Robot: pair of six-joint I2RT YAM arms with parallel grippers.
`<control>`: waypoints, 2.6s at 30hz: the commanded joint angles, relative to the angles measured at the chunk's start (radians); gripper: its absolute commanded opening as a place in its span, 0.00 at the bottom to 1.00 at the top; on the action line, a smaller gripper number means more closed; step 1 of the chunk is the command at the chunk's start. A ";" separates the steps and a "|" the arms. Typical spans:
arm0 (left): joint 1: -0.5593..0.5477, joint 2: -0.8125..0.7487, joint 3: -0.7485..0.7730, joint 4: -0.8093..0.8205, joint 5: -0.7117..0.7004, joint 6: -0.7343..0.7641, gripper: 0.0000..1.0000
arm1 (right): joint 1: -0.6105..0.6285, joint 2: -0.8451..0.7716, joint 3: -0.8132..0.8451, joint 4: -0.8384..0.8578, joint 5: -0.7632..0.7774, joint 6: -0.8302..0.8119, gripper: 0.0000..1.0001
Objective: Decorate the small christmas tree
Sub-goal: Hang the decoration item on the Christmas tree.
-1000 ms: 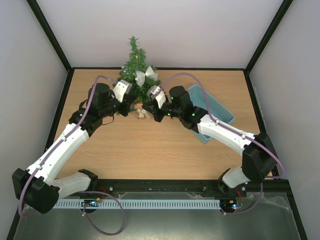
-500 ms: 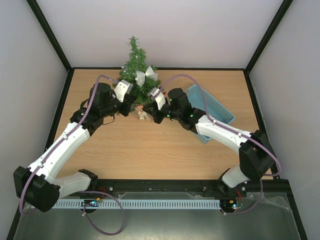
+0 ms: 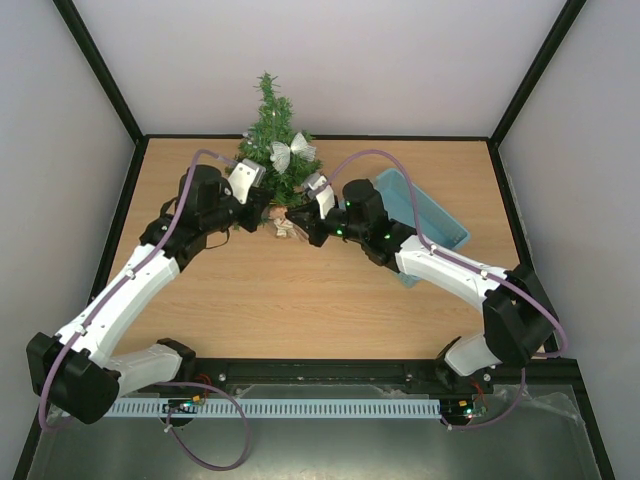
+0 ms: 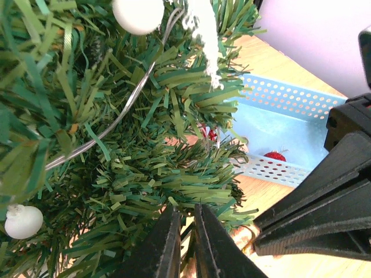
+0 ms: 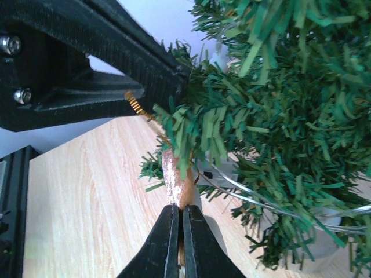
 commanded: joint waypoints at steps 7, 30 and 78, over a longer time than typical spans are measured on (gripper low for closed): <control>-0.005 -0.093 0.093 -0.082 0.005 -0.023 0.31 | -0.004 -0.008 -0.008 0.032 -0.192 0.021 0.02; 0.125 -0.213 0.021 -0.149 0.606 0.001 0.40 | -0.004 -0.204 -0.113 0.020 -0.379 0.049 0.02; 0.138 -0.095 -0.056 0.032 0.415 -0.008 0.02 | -0.007 -0.055 -0.025 0.031 -0.131 0.006 0.04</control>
